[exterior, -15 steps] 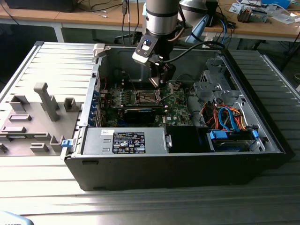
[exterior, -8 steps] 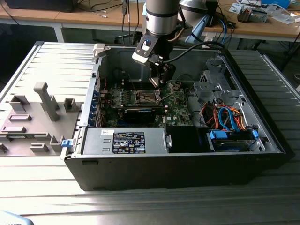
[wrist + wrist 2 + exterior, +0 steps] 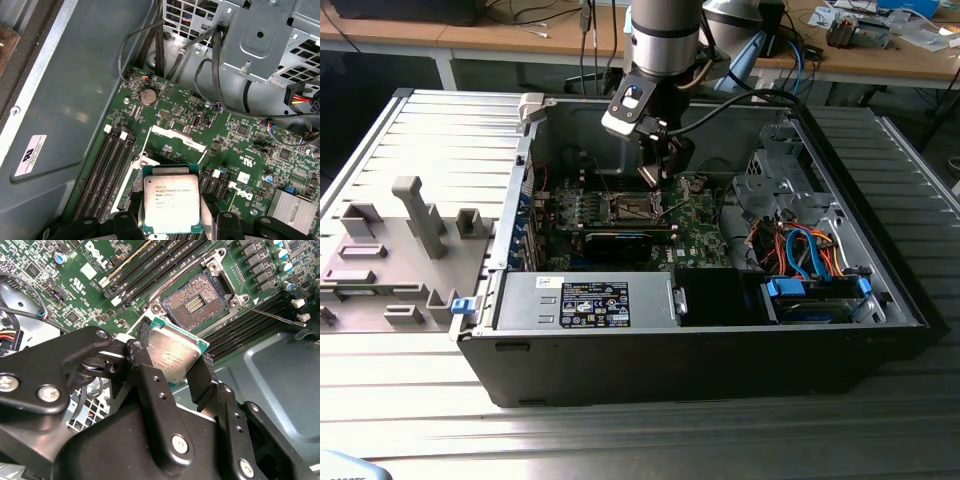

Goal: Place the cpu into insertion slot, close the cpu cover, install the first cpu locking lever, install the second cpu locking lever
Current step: 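Place the cpu into insertion slot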

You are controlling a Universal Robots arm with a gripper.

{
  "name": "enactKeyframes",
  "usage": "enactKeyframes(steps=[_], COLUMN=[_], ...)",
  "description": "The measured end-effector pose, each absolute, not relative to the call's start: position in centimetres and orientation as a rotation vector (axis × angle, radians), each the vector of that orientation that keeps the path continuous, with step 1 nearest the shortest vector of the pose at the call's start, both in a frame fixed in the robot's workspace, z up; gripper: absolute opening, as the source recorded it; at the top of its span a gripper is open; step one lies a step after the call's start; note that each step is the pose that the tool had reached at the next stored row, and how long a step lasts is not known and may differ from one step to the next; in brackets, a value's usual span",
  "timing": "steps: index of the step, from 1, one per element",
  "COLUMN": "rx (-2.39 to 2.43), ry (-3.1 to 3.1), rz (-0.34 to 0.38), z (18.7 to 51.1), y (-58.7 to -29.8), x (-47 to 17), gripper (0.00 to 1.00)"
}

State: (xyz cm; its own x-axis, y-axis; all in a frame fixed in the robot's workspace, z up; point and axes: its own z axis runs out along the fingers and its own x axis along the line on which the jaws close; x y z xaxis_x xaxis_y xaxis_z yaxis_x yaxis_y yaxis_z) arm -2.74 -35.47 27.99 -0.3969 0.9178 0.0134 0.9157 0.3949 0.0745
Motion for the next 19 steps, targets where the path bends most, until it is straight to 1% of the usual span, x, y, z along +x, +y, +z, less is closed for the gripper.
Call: enactKeyframes(steps=[19], rx=[1.725], ry=[2.587], rz=[0.108], z=[27.88], y=[-35.47], x=[-2.74], gripper=[0.55])
